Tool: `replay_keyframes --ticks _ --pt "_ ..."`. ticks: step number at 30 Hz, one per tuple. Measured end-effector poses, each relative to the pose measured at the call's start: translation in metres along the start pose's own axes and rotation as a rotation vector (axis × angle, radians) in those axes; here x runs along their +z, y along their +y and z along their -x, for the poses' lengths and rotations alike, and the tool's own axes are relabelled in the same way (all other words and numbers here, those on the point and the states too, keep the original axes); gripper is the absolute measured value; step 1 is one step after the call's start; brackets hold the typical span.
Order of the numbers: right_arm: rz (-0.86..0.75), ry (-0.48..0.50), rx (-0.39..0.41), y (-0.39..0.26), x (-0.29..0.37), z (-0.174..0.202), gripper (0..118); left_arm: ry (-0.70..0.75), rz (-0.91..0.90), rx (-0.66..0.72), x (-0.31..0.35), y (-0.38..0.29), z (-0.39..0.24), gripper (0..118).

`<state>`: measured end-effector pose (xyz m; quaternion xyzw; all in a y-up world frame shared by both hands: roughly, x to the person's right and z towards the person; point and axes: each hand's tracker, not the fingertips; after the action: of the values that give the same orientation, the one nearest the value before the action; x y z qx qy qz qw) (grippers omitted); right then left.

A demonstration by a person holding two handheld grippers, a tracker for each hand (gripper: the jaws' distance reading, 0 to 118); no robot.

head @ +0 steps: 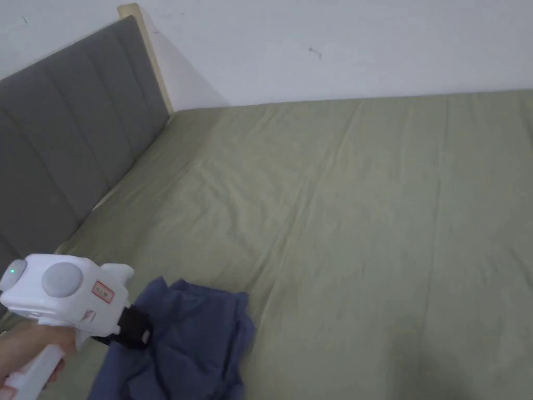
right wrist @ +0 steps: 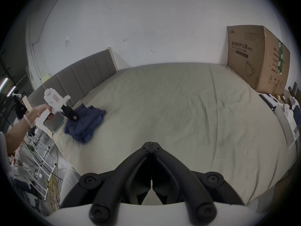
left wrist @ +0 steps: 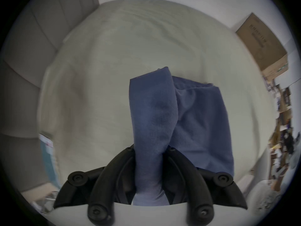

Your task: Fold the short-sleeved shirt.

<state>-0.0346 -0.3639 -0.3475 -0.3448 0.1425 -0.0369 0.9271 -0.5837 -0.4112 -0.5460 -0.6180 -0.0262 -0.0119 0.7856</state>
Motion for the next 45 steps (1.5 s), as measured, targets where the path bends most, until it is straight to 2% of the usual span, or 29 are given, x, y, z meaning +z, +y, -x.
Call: replay_keyframes --ticks 3,5,8,9,10,13,15,16,19,20,21,23,24,26,29,32,34,37,39,42,45 --pt "0.042 0.006 0.017 -0.002 -0.009 0.003 0 0.162 0.035 0.001 0.000 0.006 0.020 21" --pt "0.054 0.007 0.021 -0.005 -0.011 0.004 0 0.195 0.090 0.006 -0.003 0.010 0.035 21" --pt "0.068 0.014 0.007 -0.006 -0.016 0.006 0 0.218 0.063 0.059 -0.001 0.010 0.044 22" --pt "0.074 0.015 0.006 -0.007 -0.017 0.004 0 0.216 0.054 0.050 -0.002 0.008 0.042 26" --pt "0.080 0.020 0.010 -0.006 -0.017 0.003 0 0.269 0.038 0.039 -0.002 0.008 0.037 39" --pt "0.086 0.025 0.022 -0.007 -0.017 0.002 0 0.376 -0.061 -0.032 0.003 0.003 0.026 87" --pt "0.089 0.031 0.017 -0.007 -0.016 0.000 0 0.342 -0.114 -0.005 0.016 0.001 0.017 91" --pt "0.086 0.035 0.014 -0.007 -0.015 -0.001 0 0.326 -0.141 0.020 0.019 0.001 0.026 98" --pt "0.077 0.045 -0.004 -0.007 -0.010 -0.009 0 0.263 -0.221 0.057 0.044 -0.002 0.006 99" --pt "0.062 0.046 -0.012 -0.006 -0.008 -0.011 0 0.231 -0.243 0.090 0.052 -0.004 -0.002 95" --pt "0.044 0.039 -0.017 -0.004 -0.007 -0.012 0 0.211 -0.295 0.103 0.060 -0.008 -0.013 83" --pt "0.008 0.010 -0.027 0.002 -0.002 -0.014 0 0.166 -0.429 0.108 0.075 -0.017 -0.044 25" --pt "-0.012 0.008 -0.026 0.006 0.001 -0.015 0 0.156 -0.491 0.108 0.084 -0.026 -0.065 11" --pt "-0.048 -0.010 -0.009 0.014 0.009 -0.018 0 0.122 -0.547 0.092 0.096 -0.035 -0.101 0" --pt "-0.119 -0.050 0.024 0.021 0.019 -0.029 0 0.096 -0.671 0.072 0.119 -0.058 -0.162 0" --pt "-0.182 -0.061 0.007 0.032 0.034 -0.037 0 0.068 -0.766 0.078 0.141 -0.073 -0.214 0" --pt "-0.231 -0.072 0.010 0.037 0.043 -0.042 0 -0.004 -0.826 0.058 0.155 -0.085 -0.241 0" --pt "-0.291 -0.102 0.022 0.048 0.057 -0.048 0 0.046 -0.908 0.028 0.174 -0.101 -0.287 0" --pt "-0.320 -0.082 0.016 0.059 0.068 -0.055 0 0.042 -0.938 0.022 0.181 -0.115 -0.306 0" --pt "-0.383 -0.115 0.032 0.076 0.086 -0.065 0 -0.080 -0.981 0.107 0.189 -0.129 -0.328 0" --pt "-0.437 -0.137 0.058 0.089 0.104 -0.070 0 -0.080 -1.022 0.084 0.200 -0.133 -0.349 0"
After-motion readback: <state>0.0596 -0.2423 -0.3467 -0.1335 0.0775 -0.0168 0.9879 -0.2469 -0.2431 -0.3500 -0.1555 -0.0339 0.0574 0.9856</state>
